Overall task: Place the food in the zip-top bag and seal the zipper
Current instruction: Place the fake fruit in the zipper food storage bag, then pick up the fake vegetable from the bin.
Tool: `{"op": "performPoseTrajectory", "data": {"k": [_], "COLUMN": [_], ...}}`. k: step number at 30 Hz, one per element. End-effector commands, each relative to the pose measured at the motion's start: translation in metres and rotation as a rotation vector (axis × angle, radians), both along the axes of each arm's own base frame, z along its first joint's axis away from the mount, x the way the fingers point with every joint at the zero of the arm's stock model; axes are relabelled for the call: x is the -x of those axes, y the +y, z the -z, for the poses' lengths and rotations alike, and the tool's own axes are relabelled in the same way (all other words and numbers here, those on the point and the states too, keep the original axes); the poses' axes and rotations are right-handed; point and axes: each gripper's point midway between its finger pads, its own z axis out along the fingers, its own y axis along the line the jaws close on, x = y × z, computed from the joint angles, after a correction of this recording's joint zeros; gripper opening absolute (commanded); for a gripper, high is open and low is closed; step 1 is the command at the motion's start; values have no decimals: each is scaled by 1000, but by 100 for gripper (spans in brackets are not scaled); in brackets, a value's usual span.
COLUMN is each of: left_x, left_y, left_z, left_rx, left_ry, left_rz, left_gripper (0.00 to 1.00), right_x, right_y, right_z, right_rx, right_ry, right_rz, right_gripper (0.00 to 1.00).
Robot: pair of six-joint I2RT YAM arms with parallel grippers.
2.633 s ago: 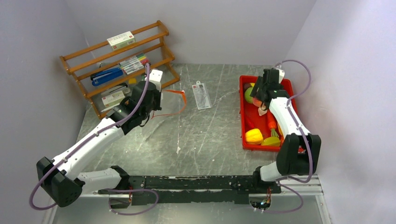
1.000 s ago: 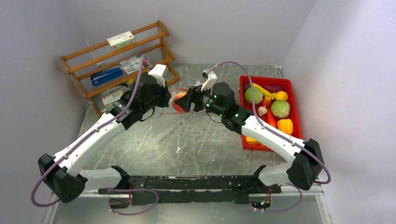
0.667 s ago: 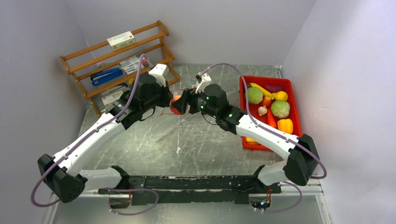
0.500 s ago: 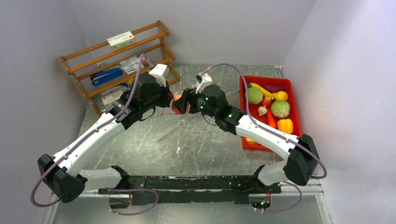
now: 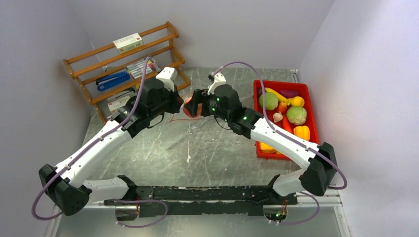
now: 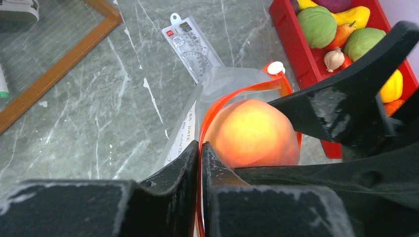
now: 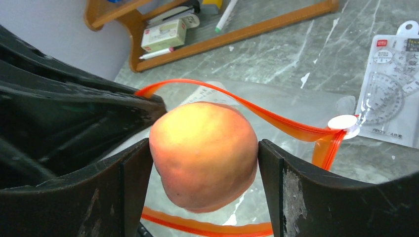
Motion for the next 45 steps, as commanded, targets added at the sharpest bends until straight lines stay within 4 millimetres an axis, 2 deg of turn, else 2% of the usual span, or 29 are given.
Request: {"op": "performPoseTrajectory", "data": {"k": [1, 6, 9, 12, 14, 19, 23, 27, 29, 32, 37, 40, 43, 45], "left_x": [-3, -4, -2, -4, -6, -15, -19, -20, -20, -19, -11, -7, -4, -3], "left_y": [2, 1, 0, 3, 7, 17, 24, 32, 34, 37, 37, 38, 45, 48], "left_z": [-12, -13, -15, -14, -10, -4, -9, -16, -15, -10, -4, -2, 3, 7], "left_rx": [20, 29, 40, 33, 16, -18, -10, -31, -57, -102, -109, -114, -136, -150], "left_ry": [-44, -49, -53, -55, -57, -67, -104, -172, -185, -177, -148, -138, -134, -128], "left_rz": [-27, -24, -20, -35, -58, -123, -170, -178, -171, -160, -132, -121, -136, -141], "left_gripper": [7, 7, 7, 7, 7, 7, 7, 7, 7, 7, 7, 7, 7, 7], "right_x": [6, 2, 4, 10, 10, 6, 0, -8, -12, -23, -51, -71, -83, -83], "right_y": [7, 4, 2, 4, -1, -32, -58, -74, -79, -98, -139, -177, -204, -219], "right_z": [-32, -24, -26, -36, -38, -12, 6, -4, -13, -19, -30, -27, -23, -19], "right_rx": [-51, -23, -26, -70, -96, -129, -74, -43, -24, 57, 203, 297, 359, 358], "right_ry": [18, 34, 26, 27, 62, 242, 286, 202, 134, 53, -22, 3, 11, 28], "right_rz": [-19, 6, 8, -17, 25, 286, 453, 501, 488, 522, 559, 618, 638, 700], "right_gripper": [78, 82, 79, 76, 74, 72, 71, 71, 71, 70, 70, 71, 68, 67]}}
